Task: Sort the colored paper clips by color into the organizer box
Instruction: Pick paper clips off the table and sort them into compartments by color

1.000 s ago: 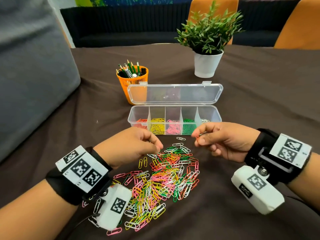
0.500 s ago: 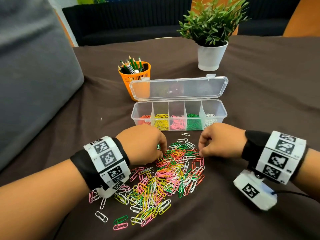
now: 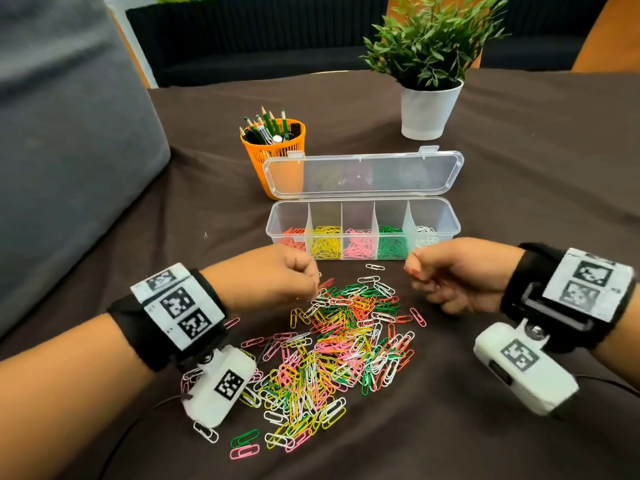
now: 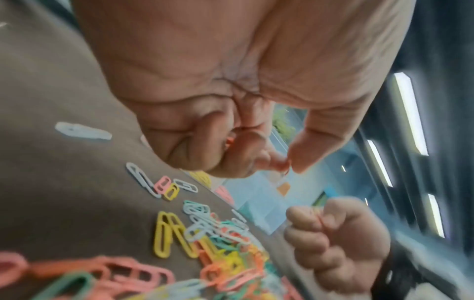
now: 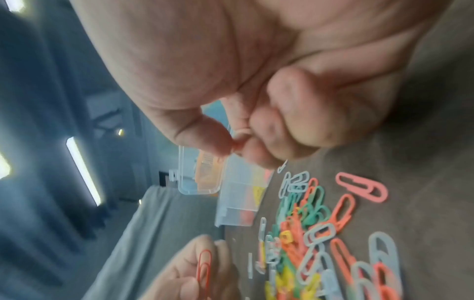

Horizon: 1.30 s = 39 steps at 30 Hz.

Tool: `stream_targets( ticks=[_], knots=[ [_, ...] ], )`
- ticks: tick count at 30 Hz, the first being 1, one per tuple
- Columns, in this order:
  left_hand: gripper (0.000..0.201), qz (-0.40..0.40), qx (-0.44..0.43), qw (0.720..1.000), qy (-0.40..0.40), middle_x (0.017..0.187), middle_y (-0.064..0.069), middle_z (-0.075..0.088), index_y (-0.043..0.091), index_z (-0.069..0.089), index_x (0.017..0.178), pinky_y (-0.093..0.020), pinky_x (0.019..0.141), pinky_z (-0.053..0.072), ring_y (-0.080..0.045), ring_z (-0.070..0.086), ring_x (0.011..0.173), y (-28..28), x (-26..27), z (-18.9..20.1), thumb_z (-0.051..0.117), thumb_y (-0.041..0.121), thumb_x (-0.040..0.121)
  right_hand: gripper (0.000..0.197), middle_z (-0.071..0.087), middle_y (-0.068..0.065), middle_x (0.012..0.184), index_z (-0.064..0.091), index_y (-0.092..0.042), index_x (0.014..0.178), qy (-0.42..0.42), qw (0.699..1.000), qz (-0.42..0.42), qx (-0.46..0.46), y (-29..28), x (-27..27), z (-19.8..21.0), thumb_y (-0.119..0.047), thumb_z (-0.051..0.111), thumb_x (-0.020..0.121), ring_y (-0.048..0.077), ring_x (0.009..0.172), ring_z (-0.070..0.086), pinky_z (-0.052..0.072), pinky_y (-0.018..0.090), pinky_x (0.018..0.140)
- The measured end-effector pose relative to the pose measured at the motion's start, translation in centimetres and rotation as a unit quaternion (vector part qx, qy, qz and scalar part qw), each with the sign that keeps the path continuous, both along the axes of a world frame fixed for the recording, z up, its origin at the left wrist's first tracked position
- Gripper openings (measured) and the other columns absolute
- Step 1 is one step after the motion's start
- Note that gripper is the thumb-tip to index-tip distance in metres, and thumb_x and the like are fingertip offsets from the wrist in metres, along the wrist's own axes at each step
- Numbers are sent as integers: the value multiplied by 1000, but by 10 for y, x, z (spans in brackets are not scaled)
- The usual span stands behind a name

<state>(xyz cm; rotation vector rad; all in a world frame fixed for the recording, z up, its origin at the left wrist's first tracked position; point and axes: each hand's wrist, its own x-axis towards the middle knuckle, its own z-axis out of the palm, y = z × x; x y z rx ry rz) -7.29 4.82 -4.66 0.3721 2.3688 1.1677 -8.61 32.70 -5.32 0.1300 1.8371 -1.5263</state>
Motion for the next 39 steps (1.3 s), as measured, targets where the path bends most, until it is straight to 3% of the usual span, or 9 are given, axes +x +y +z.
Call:
stream_targets(
  ticks=[4,8,14,22,28,30,33,36,39],
  knots=[
    [12,127,288,922,-227,69,-6,50,16,53,71,-21,42,28,-14,41,52,-10,-1,4,53,13,59,21,51,10,69,48,-14,72,-13,982,-81,-172,0,-1,5,-5,58,55,12,44,39,27,16,33],
    [12,194,369,876,-242,71,-5,47,16,47,68,-19,44,30,-14,40,54,-12,-12,15,38,9,64,26,50,7,70,51,-13,79,-2,977,-98,-192,-16,-6,14,-9,62,56,11,46,37,23,16,35],
    [12,314,340,874,-145,72,-4,56,15,54,87,-21,49,41,-13,50,57,-11,-49,28,48,24,92,26,44,0,62,44,-18,70,28,977,-130,-169,-79,-38,33,-27,48,95,9,47,31,20,17,36],
    [67,325,360,864,-137,117,-23,63,1,55,124,-36,86,52,-30,63,105,-18,-74,29,45,61,96,21,52,4,66,57,-8,87,99,970,-170,-142,-161,-74,37,-11,40,100,12,54,47,42,20,49],
    [63,290,369,877,-105,110,-17,55,4,57,126,-35,89,45,-28,48,101,-26,-74,28,49,58,94,29,61,8,87,61,-10,84,114,985,-84,-98,-162,-75,46,-24,42,100,19,76,52,41,30,74],
    [43,288,341,892,-75,108,-16,60,7,61,112,-33,96,45,-26,55,102,-23,-64,32,52,46,99,20,66,9,93,67,-8,87,147,985,-60,-71,-145,-71,54,-18,51,95,24,85,56,43,30,78],
    [13,233,215,948,39,94,-9,65,7,66,97,-20,71,49,-17,61,87,-14,-42,38,60,19,98,11,70,9,89,64,-9,87,251,967,35,26,-102,-57,62,-5,56,92,20,79,64,49,30,66],
    [4,50,-31,986,158,78,7,73,18,74,90,-15,63,49,-3,64,70,-7,-25,31,70,18,90,8,70,-5,73,68,-14,83,342,877,217,259,-59,-35,55,-8,63,85,8,63,62,52,34,65],
    [8,-101,-227,953,174,77,17,70,28,76,92,-16,69,49,5,61,70,8,-12,17,70,25,87,11,67,-13,73,71,-26,87,340,795,308,396,-37,-17,33,-18,69,80,1,67,59,53,29,77]
  ],
)
